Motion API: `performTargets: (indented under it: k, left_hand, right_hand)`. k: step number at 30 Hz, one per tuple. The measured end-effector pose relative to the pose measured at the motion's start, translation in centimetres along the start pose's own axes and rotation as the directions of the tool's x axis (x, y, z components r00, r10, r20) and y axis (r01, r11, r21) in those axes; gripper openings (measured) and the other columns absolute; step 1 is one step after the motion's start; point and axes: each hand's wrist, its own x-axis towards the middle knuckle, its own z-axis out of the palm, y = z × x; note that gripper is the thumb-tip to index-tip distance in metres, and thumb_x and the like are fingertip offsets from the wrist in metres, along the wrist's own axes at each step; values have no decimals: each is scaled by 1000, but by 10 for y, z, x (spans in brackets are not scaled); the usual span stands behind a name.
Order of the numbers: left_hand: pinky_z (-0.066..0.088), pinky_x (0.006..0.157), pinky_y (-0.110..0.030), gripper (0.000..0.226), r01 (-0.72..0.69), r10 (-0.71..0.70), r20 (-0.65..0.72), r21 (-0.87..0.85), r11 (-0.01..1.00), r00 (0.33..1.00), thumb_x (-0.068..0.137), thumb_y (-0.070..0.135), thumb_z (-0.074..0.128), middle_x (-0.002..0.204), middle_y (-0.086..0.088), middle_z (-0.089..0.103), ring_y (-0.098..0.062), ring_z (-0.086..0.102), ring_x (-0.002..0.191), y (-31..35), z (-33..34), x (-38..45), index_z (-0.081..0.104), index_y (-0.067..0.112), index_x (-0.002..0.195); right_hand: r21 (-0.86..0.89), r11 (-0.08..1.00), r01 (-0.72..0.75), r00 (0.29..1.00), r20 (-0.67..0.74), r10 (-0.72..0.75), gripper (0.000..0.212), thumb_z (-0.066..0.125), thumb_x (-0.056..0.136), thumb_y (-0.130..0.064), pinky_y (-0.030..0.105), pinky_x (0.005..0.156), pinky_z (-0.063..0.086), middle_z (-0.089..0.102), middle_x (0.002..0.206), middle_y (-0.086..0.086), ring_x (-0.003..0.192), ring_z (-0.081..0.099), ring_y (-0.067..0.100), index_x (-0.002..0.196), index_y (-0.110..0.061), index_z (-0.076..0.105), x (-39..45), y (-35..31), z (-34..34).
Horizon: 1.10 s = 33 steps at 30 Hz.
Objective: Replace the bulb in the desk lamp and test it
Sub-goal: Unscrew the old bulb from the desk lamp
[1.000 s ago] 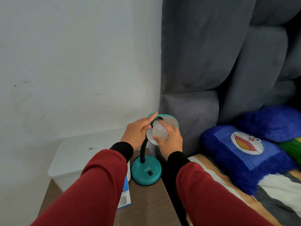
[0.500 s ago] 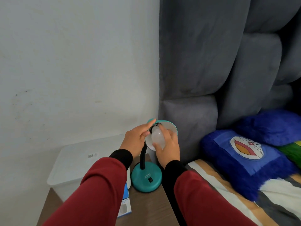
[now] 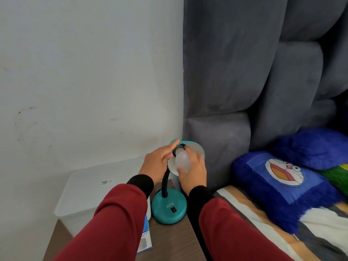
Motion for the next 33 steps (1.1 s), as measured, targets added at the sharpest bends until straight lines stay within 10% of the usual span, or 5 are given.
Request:
performTargets:
  k: [10,16,28,33]
  left_hand:
    - [30,71,15,47,24,-24,-12,-8,1000,1000,101,9,39,136,5,53,9,44,102,-2,3,2,44,41,136]
    - [28,95,-7,48,10,-10,-6,11,1000,1000,101,8,39,137,4,54,6,41,108,0,2,1,43,39,137]
    - [31,83,7,48,6,-6,-12,4,1000,1000,101,8,38,138,4,52,8,41,107,-2,4,2,44,40,137]
    - [28,95,-7,48,9,-9,-13,-9,1000,1000,101,8,38,137,4,53,6,42,107,-1,4,1,43,41,136]
  right_hand:
    - [32,999,14,1000,-27,-13,74,68,81,-11,27,107,33,33,143,4,131,39,23,143,-28,32,-2,-2,2]
    - [109,990,-90,995,-28,93,69,69,82,-13,29,105,37,42,140,6,128,44,25,141,-26,37,0,-2,3]
    - [191,975,-111,990,-61,124,83,76,76,-24,30,108,34,35,147,4,133,39,23,144,-25,29,0,-4,5]
    - [144,984,-105,992,-51,113,71,73,78,-15,28,106,36,47,140,4,128,45,22,140,-23,39,1,-3,2]
